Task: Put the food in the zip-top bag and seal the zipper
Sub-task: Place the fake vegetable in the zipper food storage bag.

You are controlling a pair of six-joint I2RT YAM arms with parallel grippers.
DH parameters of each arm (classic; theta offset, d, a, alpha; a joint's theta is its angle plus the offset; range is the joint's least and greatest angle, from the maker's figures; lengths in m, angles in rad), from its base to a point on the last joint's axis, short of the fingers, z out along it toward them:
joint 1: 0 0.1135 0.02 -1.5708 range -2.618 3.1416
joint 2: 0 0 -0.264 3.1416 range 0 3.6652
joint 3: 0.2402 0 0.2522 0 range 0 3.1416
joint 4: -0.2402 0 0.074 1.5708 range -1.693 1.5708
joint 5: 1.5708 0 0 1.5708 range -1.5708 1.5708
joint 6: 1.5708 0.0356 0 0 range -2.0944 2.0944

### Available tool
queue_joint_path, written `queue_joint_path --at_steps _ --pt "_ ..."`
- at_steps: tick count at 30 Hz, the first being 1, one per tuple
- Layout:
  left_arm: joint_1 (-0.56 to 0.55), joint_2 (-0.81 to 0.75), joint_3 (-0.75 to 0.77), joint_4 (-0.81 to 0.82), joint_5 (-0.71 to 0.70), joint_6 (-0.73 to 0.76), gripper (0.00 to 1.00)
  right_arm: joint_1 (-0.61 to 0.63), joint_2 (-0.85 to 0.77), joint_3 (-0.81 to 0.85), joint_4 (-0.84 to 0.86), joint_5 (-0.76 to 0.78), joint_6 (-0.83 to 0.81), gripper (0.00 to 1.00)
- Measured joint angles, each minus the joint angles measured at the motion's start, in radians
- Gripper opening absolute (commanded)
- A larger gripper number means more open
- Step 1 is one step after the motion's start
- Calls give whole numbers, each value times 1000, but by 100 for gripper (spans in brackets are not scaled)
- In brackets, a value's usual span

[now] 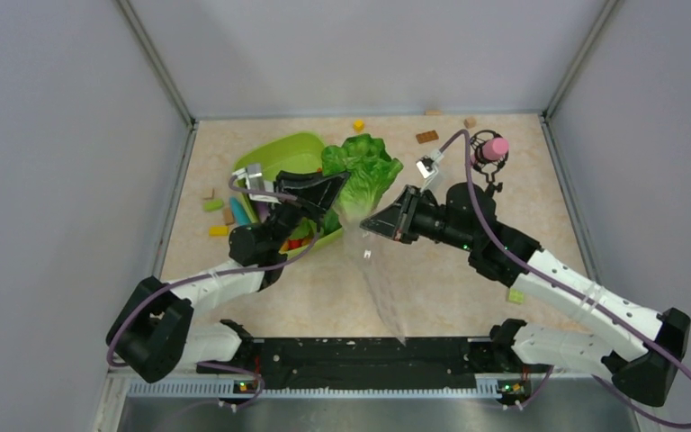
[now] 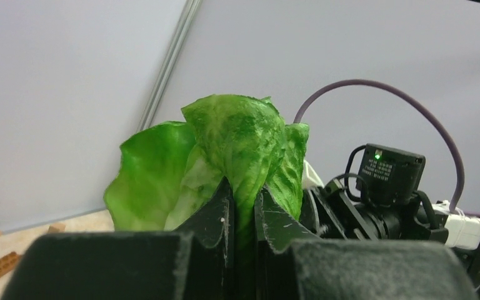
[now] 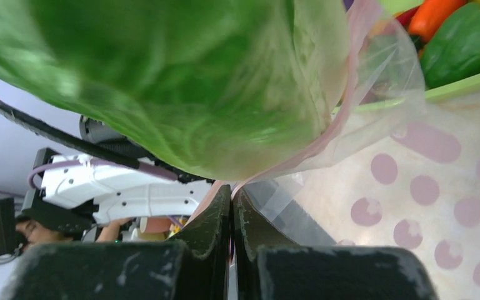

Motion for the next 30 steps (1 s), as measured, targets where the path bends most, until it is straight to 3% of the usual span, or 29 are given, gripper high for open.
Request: queue_joint_path --at_steps 12,17,21,30 --pt "0 -84 -109 -7 48 -43 0 -10 -47 10 -74 286 -168 0" --pt "-1 -58 -83 -7 151 -43 0 -10 -50 17 -57 283 -247 0" --pt "-1 -58 -77 -18 154 -34 0 -13 -53 16 -46 256 -294 0" --pt "-7 -307 -72 -512 79 71 0 -14 -146 -56 14 275 -335 0"
